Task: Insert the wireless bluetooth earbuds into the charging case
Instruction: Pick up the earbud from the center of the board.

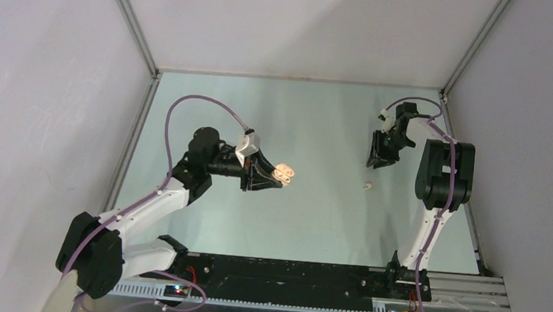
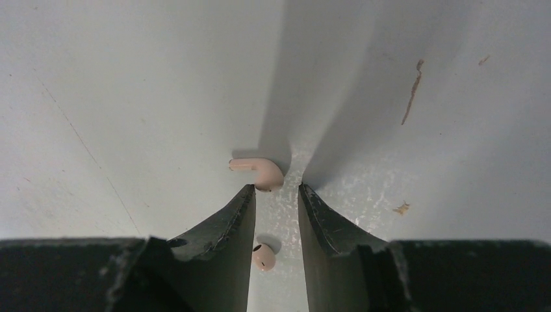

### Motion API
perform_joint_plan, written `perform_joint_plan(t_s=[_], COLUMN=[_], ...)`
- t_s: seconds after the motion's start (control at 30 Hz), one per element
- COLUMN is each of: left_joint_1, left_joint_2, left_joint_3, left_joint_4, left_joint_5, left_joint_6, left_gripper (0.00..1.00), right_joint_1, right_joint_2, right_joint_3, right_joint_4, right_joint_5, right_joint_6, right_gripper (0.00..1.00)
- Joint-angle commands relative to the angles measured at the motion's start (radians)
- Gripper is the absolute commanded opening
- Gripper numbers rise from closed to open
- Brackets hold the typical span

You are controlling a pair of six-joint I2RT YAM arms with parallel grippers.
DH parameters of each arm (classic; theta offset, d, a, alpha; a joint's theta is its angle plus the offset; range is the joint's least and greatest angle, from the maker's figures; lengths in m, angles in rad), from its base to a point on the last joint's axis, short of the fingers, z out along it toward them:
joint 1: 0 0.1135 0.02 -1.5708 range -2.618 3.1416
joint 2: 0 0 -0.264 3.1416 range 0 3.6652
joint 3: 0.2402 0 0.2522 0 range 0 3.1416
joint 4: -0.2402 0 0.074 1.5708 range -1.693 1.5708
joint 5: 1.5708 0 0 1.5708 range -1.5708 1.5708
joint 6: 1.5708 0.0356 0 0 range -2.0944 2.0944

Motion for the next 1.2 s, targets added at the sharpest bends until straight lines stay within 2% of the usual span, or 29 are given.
perform_joint_plan(t_s=[0.0,0.2,0.43,0.67,0.83,1.17], left_joint_1=[-0.008,-0.007,-0.008,-0.008,-0.008,-0.01], left_joint_2=[-0.011,-0.011,-0.008,-0.008,-0.008,0.0], left_joint_3=[0.031,0.03,0.03,0.029,0.03,0.033], left_joint_4=[0.014,0.014,0.013,0.013,0.013,0.004], left_joint_5=[0.006,0.007,0.007,0.008,0.007,0.003], left_joint_6=[0.025,0.027,0.027,0.029,0.028,0.033], left_gripper=[0.11,0.11,0.11,0.11,0.11,0.11], right_joint_1=[-0.002,-0.005,-0.007,-0.004,0.024,0.274], right_joint_2=[0.01,0.018,0.006,-0.044,-0.17,-0.566], right_joint_3=[0.003,0.002,-0.005,-0.018,-0.04,-0.078], right_joint_4=[0.021,0.026,0.037,0.059,0.079,0.115], right_joint_5=[-0.031,-0.057,-0.057,-0.047,-0.036,0.07], right_joint_6=[0.023,0.027,0.02,0.0,-0.048,-0.146], right_gripper=[0.34,0.33,0.23,0.2,0.19,0.19])
